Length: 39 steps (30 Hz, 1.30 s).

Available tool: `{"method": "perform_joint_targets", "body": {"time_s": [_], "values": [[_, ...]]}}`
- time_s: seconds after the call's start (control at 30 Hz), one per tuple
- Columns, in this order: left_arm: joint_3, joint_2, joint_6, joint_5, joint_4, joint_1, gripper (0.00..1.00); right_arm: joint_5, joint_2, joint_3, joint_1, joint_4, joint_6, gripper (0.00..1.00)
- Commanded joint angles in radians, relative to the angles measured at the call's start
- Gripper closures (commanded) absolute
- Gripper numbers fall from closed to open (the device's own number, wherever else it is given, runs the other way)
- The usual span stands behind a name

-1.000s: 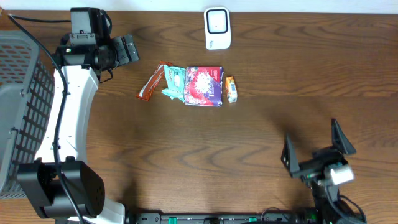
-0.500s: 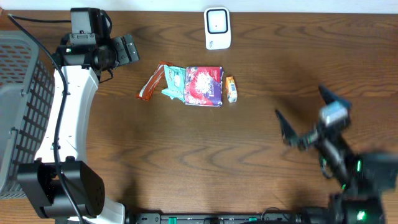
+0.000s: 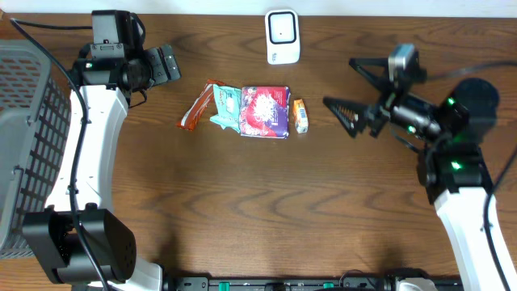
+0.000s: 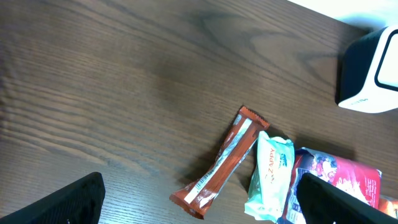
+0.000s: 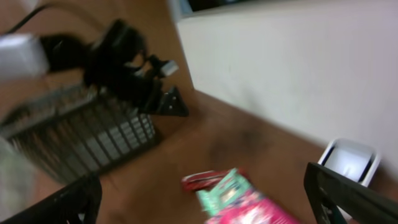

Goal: Scan the item barcode
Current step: 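Raise the right gripper toward the items near the scanner, then grasp the small orange box with the right gripper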

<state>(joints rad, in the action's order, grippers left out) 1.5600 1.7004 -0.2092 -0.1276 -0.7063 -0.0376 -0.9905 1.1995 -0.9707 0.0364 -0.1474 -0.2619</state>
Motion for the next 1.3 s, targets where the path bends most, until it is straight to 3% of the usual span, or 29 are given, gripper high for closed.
{"method": "perform_joint_targets", "body": {"time_s": [0.0,0.13,0.23,0.37,0.47,0.63,0.73,0.93,1.03,1.17,1.27], "values": [[-0.002,0.009,0.005,0.008,-0.001,-0.002,0.02,0.020,0.080,-0.071,0.043,0.029,-0.259,0.01],[-0.002,0.009,0.005,0.008,-0.001,-0.002,0.02,0.174,0.164,-0.200,0.117,0.298,-0.158,0.01],[-0.002,0.009,0.005,0.008,-0.001,-0.002,0.02,0.555,0.237,-0.345,0.196,0.632,-0.095,0.01],[-0.002,0.009,0.005,0.008,-0.001,-0.002,0.02,0.922,0.325,-0.497,0.283,0.879,-0.096,0.01],[-0.002,0.009,0.005,0.008,-0.001,-0.002,0.02,0.922,0.359,-0.555,0.314,0.911,-0.096,0.01],[-0.002,0.009,0.005,0.008,-0.001,-0.002,0.02,0.731,0.356,-0.557,0.324,0.800,-0.096,0.01],[-0.002,0.009,0.005,0.008,-0.001,-0.002,0.02,0.779,0.364,-0.554,0.325,0.708,-0.087,0.01],[-0.002,0.009,0.005,0.008,-0.001,-0.002,0.02,0.842,0.476,-0.552,0.338,0.612,-0.181,0.18],[-0.002,0.009,0.005,0.008,-0.001,-0.002,0.02,0.842,0.568,-0.552,0.359,0.613,-0.205,0.42],[-0.002,0.009,0.005,0.008,-0.001,-0.002,0.02,0.842,0.673,-0.552,0.393,0.618,-0.205,0.67],[-0.002,0.009,0.005,0.008,-0.001,-0.002,0.02,0.844,0.703,-0.552,0.404,0.645,-0.201,0.76]]}}
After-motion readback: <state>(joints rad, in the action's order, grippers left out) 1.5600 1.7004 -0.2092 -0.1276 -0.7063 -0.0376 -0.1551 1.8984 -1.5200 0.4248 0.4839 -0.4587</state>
